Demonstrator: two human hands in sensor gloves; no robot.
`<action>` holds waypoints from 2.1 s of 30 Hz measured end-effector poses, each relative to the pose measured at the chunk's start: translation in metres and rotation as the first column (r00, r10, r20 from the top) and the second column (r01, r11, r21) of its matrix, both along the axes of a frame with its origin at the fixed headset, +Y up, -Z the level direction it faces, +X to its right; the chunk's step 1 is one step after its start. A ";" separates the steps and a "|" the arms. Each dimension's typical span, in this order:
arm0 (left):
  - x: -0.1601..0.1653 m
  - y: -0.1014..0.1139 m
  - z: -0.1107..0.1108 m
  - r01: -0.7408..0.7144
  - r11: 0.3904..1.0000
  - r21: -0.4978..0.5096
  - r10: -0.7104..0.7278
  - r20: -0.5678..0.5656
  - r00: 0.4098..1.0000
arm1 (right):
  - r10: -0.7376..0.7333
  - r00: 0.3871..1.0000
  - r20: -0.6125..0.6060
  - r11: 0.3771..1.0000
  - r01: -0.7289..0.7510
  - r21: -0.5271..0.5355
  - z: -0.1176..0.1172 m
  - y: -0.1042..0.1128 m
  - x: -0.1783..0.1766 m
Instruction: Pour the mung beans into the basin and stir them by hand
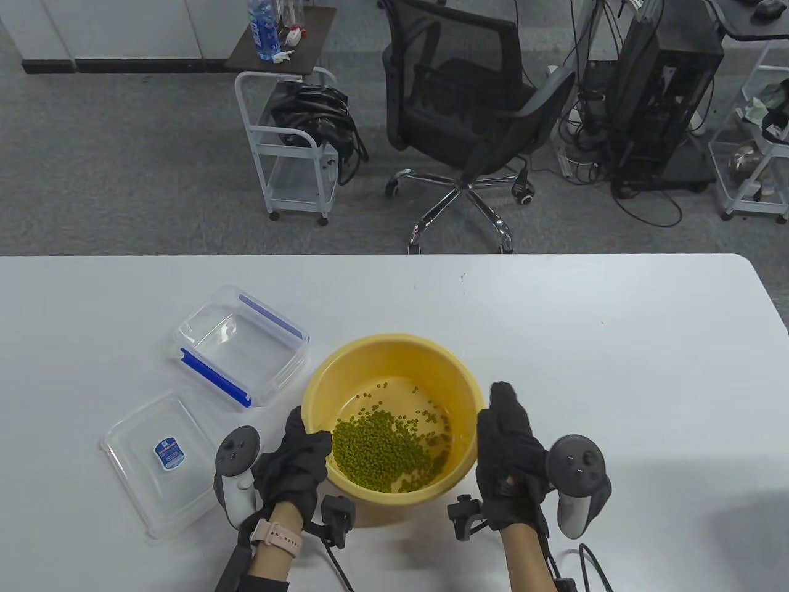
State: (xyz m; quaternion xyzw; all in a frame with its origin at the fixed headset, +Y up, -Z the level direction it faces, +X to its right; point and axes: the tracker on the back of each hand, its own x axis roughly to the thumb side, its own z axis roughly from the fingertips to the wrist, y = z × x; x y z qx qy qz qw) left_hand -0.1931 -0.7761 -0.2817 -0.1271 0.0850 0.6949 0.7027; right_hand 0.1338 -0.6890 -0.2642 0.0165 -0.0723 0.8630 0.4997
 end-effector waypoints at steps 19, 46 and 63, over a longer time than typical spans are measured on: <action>0.000 0.000 -0.005 0.022 1.000 0.001 -0.022 0.042 0.999 | 0.040 0.763 -0.646 0.280 -0.629 -0.725 -0.084 -0.072 -0.154; 0.001 -0.003 -0.002 0.019 1.000 0.020 -0.018 -0.015 1.000 | 0.195 0.766 -0.613 0.133 -0.640 -0.757 -0.077 -0.066 -0.092; 0.001 -0.002 -0.003 0.030 0.999 0.017 -0.030 0.011 0.999 | 0.057 0.873 -0.485 0.295 -0.479 -0.827 -0.110 -0.069 -0.158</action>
